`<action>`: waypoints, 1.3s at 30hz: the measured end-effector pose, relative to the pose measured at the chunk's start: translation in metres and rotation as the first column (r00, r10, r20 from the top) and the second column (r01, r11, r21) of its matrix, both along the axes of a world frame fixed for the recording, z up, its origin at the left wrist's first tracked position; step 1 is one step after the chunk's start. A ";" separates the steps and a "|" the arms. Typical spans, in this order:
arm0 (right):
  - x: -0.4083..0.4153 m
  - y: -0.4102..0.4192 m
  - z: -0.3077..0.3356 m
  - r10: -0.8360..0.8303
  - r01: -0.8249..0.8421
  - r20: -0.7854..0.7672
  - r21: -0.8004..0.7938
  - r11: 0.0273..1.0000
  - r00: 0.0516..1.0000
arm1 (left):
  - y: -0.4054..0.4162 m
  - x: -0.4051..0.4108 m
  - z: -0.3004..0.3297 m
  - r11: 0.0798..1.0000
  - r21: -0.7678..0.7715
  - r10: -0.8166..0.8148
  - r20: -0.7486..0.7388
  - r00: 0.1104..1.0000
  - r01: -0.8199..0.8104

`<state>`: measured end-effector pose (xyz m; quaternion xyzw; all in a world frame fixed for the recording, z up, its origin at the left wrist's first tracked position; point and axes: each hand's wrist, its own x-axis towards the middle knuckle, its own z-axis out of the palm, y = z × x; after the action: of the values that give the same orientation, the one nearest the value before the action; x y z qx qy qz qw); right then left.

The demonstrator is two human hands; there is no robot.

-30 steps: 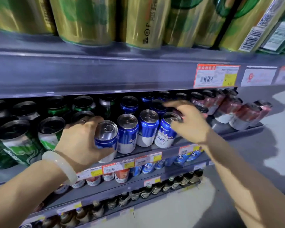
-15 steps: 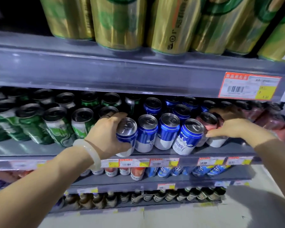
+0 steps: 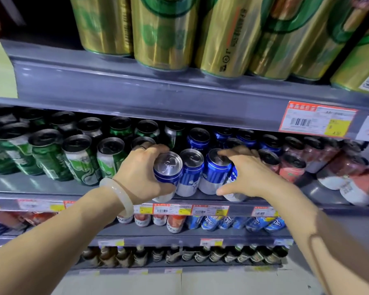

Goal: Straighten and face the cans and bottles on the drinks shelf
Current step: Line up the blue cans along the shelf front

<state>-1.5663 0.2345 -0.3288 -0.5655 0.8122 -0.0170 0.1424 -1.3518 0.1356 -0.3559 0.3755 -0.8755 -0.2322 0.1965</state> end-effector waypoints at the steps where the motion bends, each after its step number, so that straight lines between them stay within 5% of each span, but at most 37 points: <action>1: 0.004 -0.003 -0.001 0.011 -0.011 -0.001 -0.035 0.999 1.000 | 0.001 0.000 -0.001 1.000 -0.003 0.002 0.000 1.000 -0.002; 6: 0.032 -0.020 -0.010 0.114 -0.116 -0.026 -0.113 0.987 0.993 | 0.000 -0.002 -0.006 1.000 0.026 0.012 0.035 0.999 -0.013; 11: 0.039 -0.036 -0.011 0.174 -0.201 -0.222 -0.103 0.974 0.959 | -0.006 -0.001 -0.010 0.999 -0.014 0.047 0.006 0.999 -0.047; 20: 0.041 -0.055 -0.013 0.259 -0.266 -0.134 -0.034 0.963 0.957 | -0.001 -0.003 -0.001 0.994 -0.067 0.087 -0.004 0.996 -0.087; 30: 0.035 -0.057 -0.016 0.218 -0.226 -0.090 -0.081 0.971 0.972 | 0.000 -0.007 0.005 0.982 -0.142 0.142 0.130 0.981 -0.124; 39: 0.025 -0.052 -0.018 0.206 -0.213 -0.089 -0.076 0.974 0.974 | -0.006 -0.020 -0.006 0.964 -0.265 0.146 0.417 0.897 -0.034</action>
<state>-1.5408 0.1825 -0.3473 -0.6538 0.7516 -0.0135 0.0865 -1.3717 0.1292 -0.3619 0.4301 -0.9009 -0.0206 0.0535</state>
